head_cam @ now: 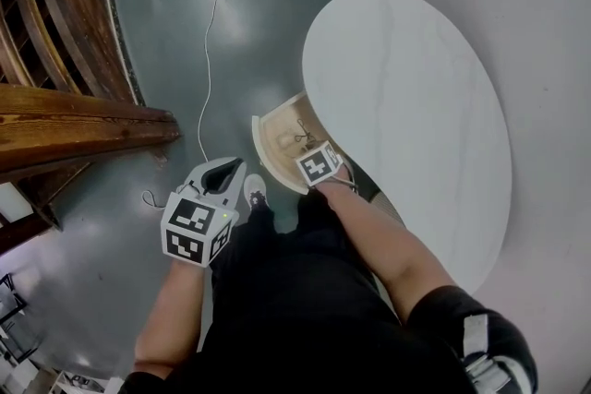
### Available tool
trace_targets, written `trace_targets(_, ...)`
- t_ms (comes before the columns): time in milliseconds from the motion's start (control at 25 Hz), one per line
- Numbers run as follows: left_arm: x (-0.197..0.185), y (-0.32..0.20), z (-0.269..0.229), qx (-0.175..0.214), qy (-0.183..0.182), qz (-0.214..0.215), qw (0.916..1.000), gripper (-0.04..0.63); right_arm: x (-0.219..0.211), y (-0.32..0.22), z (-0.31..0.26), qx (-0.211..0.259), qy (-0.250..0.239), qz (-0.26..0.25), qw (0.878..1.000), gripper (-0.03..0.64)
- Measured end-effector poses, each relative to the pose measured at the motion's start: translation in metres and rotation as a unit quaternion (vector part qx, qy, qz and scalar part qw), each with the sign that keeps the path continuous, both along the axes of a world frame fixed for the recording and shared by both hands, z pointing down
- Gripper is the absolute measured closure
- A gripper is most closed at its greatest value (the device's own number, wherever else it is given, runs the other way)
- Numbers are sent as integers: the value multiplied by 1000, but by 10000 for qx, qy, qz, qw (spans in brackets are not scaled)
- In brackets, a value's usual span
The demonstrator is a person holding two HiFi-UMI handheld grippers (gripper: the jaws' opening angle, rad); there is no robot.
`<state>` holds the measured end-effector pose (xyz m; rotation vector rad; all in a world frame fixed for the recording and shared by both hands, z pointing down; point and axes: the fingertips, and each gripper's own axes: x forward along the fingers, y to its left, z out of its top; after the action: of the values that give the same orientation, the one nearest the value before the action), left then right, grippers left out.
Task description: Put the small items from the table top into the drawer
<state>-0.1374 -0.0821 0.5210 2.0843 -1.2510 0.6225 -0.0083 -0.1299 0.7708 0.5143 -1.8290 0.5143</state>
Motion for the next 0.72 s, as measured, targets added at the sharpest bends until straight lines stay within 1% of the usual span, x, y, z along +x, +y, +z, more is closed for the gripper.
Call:
trace_targets(80, 5, -3, -3, 72, -2, 73, 9999, 580, -2, 6, -11, -14, -187, 27, 9998, 591)
trace_targets(200, 12, -5, -8, 167, 0, 176, 9997, 580, -2, 21, -31, -169, -496, 209, 9984, 591)
trace_targets(280, 15, -7, -13, 222, 2, 266, 9994, 580, -9, 19, -59, -18, -888, 288, 9956, 591)
trace_targets(360, 17, -10, -20, 309, 5, 349, 9989, 580, -14, 11, -87, 139, -1304, 473, 9902, 591)
trace_targets(480, 21, -16, -31, 467, 35, 403, 9981, 580, -11, 1, -126, 307, -1743, 780, 9811, 591)
trace_targets(640, 26, -24, -49, 685, 71, 449, 9966, 580, -8, -13, -180, 640, -2220, 923, 9686, 591)
trace_targets(720, 30, -27, -61, 809, 100, 494, 9955, 580, -7, -19, -210, 830, -2498, 973, 9598, 591)
